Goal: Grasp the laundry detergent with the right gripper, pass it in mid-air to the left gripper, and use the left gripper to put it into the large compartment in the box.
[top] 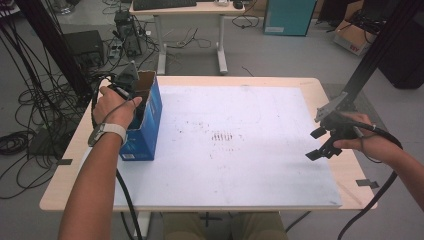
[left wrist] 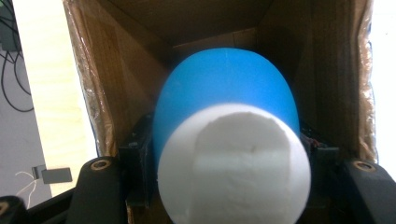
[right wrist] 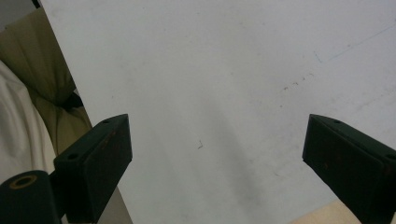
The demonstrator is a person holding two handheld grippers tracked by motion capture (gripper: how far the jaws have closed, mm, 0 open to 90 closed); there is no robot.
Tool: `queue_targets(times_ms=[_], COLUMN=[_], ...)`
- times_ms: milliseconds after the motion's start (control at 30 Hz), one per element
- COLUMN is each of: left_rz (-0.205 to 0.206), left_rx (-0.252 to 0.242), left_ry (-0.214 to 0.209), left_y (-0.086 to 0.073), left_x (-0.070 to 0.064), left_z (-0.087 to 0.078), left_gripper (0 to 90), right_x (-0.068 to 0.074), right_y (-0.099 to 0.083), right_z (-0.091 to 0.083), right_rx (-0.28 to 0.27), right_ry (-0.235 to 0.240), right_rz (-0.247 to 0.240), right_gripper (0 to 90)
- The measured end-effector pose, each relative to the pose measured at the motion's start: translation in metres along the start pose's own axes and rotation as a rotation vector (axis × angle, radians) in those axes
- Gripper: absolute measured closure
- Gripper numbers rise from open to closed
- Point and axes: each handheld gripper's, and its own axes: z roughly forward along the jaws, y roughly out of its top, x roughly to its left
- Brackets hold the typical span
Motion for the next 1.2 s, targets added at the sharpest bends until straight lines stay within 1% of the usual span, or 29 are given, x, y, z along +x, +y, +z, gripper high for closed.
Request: queue_targets(times_ms=[100,333,533,767,833,900,1000,1200], left_rz=[0.001,-0.004,-0.002,-0.007,-0.01,-0.01,-0.01,-0.009], left_rx=[0.0,0.002,0.001,-0.004,-0.004,-0.003,0.0,0.0], left_ry=[0.001,-0.005,-0.003,-0.005,-0.006,-0.006,-0.006,-0.004], left_y=[0.0,-0.0003,-0.0004,-0.0006,-0.0006,-0.0006,-0.0007,-0.0005], left_x=[-0.0001,0.0013,0.001,0.0017,0.002,0.0022,0.0022,0.0017], left_z=[0.0,-0.0001,0.0,0.0003,0.0004,0.0003,0.0002,0.0003], left_gripper=[37.3,37.3,37.3,37.3,37.3,37.3,37.3,37.3], right_x=[0.0003,0.0006,0.001,0.0005,0.0009,0.0008,0.0002,0.0001], right_y=[-0.0001,0.0004,0.0006,-0.0004,-0.0007,-0.0011,-0.0016,-0.0016], right_z=[0.0009,0.0014,0.0016,0.0023,0.0021,0.0021,0.0018,0.0025], right_rx=[-0.005,0.005,-0.003,0.005,0.009,0.005,0.012,0.009], right_ry=[-0.001,0.001,-0.001,-0.001,-0.001,-0.001,-0.008,-0.004], right_rz=[0.004,-0.003,0.0,-0.004,0.001,0.001,0.0,-0.002], right_gripper=[8.1,8.1,8.0,8.1,8.1,8.1,8.1,8.1])
